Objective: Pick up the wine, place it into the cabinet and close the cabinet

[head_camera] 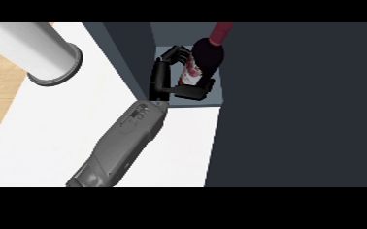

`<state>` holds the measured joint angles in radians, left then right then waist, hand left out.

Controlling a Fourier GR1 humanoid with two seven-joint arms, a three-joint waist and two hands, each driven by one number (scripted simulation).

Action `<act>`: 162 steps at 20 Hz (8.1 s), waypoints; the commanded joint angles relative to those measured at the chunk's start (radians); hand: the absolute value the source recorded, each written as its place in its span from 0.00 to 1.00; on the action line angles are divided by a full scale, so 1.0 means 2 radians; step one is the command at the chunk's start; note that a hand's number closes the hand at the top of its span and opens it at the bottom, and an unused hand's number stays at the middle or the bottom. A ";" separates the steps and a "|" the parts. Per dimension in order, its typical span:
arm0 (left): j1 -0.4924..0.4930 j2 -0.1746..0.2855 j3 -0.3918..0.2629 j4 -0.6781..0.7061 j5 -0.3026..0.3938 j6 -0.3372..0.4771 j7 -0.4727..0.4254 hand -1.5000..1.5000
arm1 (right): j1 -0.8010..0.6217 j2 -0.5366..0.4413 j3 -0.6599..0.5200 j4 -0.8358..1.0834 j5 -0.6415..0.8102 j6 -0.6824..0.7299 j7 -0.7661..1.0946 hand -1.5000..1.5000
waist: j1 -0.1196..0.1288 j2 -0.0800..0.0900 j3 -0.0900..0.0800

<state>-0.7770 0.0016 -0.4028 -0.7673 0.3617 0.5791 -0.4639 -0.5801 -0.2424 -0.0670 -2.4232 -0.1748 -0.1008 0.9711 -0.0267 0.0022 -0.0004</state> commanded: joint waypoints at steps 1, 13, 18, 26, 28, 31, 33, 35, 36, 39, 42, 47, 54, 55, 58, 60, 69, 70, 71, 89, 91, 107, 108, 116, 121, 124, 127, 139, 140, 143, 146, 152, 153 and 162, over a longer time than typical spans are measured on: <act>0.005 -0.001 -0.020 0.060 0.020 0.004 -0.047 1.00 | -0.007 -0.004 -0.012 -0.039 -0.036 -0.007 0.027 0.00 | -0.006 0.002 0.000; -0.050 -0.001 0.021 0.145 0.094 -0.003 -0.135 1.00 | 0.014 0.009 0.004 -0.038 -0.029 0.005 0.003 0.00 | -0.013 0.005 0.000; -0.058 -0.001 0.055 0.195 0.116 -0.053 -0.151 1.00 | 0.001 -0.002 -0.006 -0.044 -0.042 0.006 0.027 0.00 | -0.011 0.004 0.000; -0.127 -0.001 0.084 0.277 0.117 -0.069 -0.155 1.00 | -0.006 0.018 0.012 -0.004 -0.016 0.004 -0.017 0.00 | -0.016 0.009 0.000; -0.150 0.008 0.099 0.282 0.122 -0.069 -0.132 1.00 | -0.001 0.007 0.004 -0.041 -0.031 -0.003 0.027 0.00 | -0.015 0.006 0.000; -0.150 0.000 0.087 0.309 0.102 -0.022 -0.161 1.00 | 0.006 0.022 0.032 -0.026 -0.010 -0.001 0.004 0.00 | -0.016 0.008 0.000; -0.172 -0.001 0.091 0.323 0.102 0.005 -0.151 1.00 | 0.025 0.021 0.019 -0.021 -0.027 0.016 -0.021 0.00 | -0.023 0.011 0.000; -0.189 0.021 0.088 0.336 0.096 -0.013 -0.126 1.00 | 0.004 0.013 0.003 0.003 -0.030 0.017 -0.024 0.00 | -0.020 0.011 0.000; -0.172 0.000 0.081 0.341 0.089 0.005 -0.146 1.00 | -0.011 0.019 0.011 0.003 -0.019 0.004 -0.019 0.00 | -0.021 0.011 0.000; -0.175 0.013 0.091 0.349 0.094 -0.002 -0.149 1.00 | -0.009 0.021 0.017 -0.010 -0.030 0.009 -0.015 0.00 | -0.031 0.016 -0.001; -0.183 0.012 0.087 0.361 0.087 0.000 -0.128 1.00 | 0.004 0.008 -0.006 -0.027 -0.060 0.026 -0.010 0.00 | -0.033 0.013 0.000; -0.197 0.020 0.089 0.378 0.085 0.023 -0.107 1.00 | -0.016 0.026 0.025 -0.001 -0.020 0.009 -0.014 0.00 | -0.036 0.018 -0.001; -0.159 0.000 0.138 0.347 0.132 -0.044 -0.122 1.00 | -0.022 0.027 0.019 -0.014 -0.026 0.004 0.000 0.00 | -0.035 0.014 -0.002; -0.150 0.003 0.144 0.344 0.137 -0.064 -0.130 1.00 | -0.025 0.024 0.019 -0.013 -0.025 0.006 -0.002 0.00 | -0.036 0.016 -0.002; -0.138 -0.001 0.148 0.341 0.143 -0.089 -0.131 1.00 | -0.037 0.026 0.019 0.002 -0.029 0.008 -0.008 0.00 | -0.041 0.018 -0.002; -0.127 -0.001 0.151 0.343 0.147 -0.104 -0.127 1.00 | -0.011 0.032 0.016 0.000 -0.033 0.014 -0.021 0.00 | -0.041 0.018 -0.001; -0.075 -0.001 0.149 0.329 0.170 -0.140 -0.156 1.00 | -0.005 0.043 0.032 0.007 -0.036 0.024 -0.036 0.00 | -0.062 0.018 -0.001; -0.096 -0.001 0.152 0.335 0.170 -0.137 -0.136 1.00 | -0.006 0.042 0.035 0.006 -0.030 0.022 -0.032 0.00 | -0.063 0.020 -0.002; -0.085 -0.001 0.153 0.330 0.177 -0.132 -0.149 1.00 | -0.014 0.032 0.026 0.012 -0.048 0.031 -0.023 0.00 | -0.064 0.018 -0.002; -0.058 -0.001 0.098 0.314 0.198 -0.108 -0.140 1.00 | -0.012 0.055 0.031 0.022 -0.048 0.030 -0.046 0.00 | -0.074 0.018 -0.002; -0.066 -0.001 0.100 0.302 0.212 -0.088 -0.139 1.00 | -0.013 0.053 0.026 0.020 -0.053 0.031 -0.045 0.00 | -0.087 0.019 -0.002; -0.151 -0.001 0.083 0.306 0.234 -0.038 -0.096 1.00 | 0.019 0.041 -0.001 0.012 -0.070 0.057 -0.059 0.00 | -0.076 0.020 0.000; -0.143 -0.001 0.085 0.313 0.235 -0.039 -0.106 1.00 | 0.004 0.042 -0.002 0.019 -0.058 0.045 -0.055 0.00 | -0.072 0.021 -0.001; -0.173 -0.001 0.095 0.336 0.243 -0.042 -0.070 1.00 | 0.003 0.037 -0.012 0.023 -0.057 0.048 -0.063 0.00 | -0.058 0.021 -0.001; -0.192 -0.001 0.112 0.341 0.255 -0.031 -0.066 1.00 | 0.010 0.036 -0.006 0.018 -0.074 0.058 -0.058 0.00 | -0.066 0.026 -0.001; -0.190 0.010 0.093 0.365 0.233 -0.027 -0.064 1.00 | 0.021 0.042 -0.008 0.008 -0.070 0.055 -0.062 0.00 | -0.066 0.027 0.000; -0.199 0.016 0.068 0.381 0.206 -0.002 -0.073 1.00 | 0.018 0.039 -0.005 0.022 -0.067 0.060 -0.064 0.00 | -0.064 0.028 0.000; -0.172 0.058 0.020 0.384 0.155 0.083 -0.044 1.00 | 0.010 0.035 -0.017 0.015 -0.075 0.059 -0.060 0.00 | -0.074 0.033 -0.001; -0.168 0.053 0.016 0.384 0.151 0.091 -0.048 1.00 | 0.003 0.038 -0.005 0.013 -0.069 0.055 -0.057 0.00 | -0.071 0.033 -0.002; -0.154 0.065 0.011 0.383 0.145 0.081 -0.047 1.00 | 0.014 0.038 -0.006 0.009 -0.070 0.061 -0.063 0.00 | -0.070 0.034 -0.002; -0.153 0.056 0.003 0.383 0.135 0.075 -0.047 0.00 | 0.017 0.042 -0.004 0.007 -0.077 0.063 -0.066 0.00 | -0.074 0.034 -0.001; -0.160 0.067 0.006 0.383 0.138 0.057 -0.029 0.00 | 0.014 0.043 -0.001 0.014 -0.072 0.064 -0.071 0.00 | -0.073 0.036 -0.002; -0.158 0.072 0.011 0.383 0.142 0.051 -0.031 0.00 | 0.010 0.044 -0.002 0.017 -0.068 0.061 -0.073 0.00 | -0.070 0.036 -0.002; -0.166 0.087 0.006 0.383 0.136 0.032 -0.038 0.00 | 0.005 0.039 0.008 0.020 -0.072 0.063 -0.060 0.00 | -0.063 0.032 -0.003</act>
<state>-1.1261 0.0913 -0.3729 -0.0210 0.6547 0.6858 -0.5220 -0.5686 -0.1573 -0.0546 -2.3690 -0.3036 0.0222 0.8345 -0.1739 0.0695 -0.0063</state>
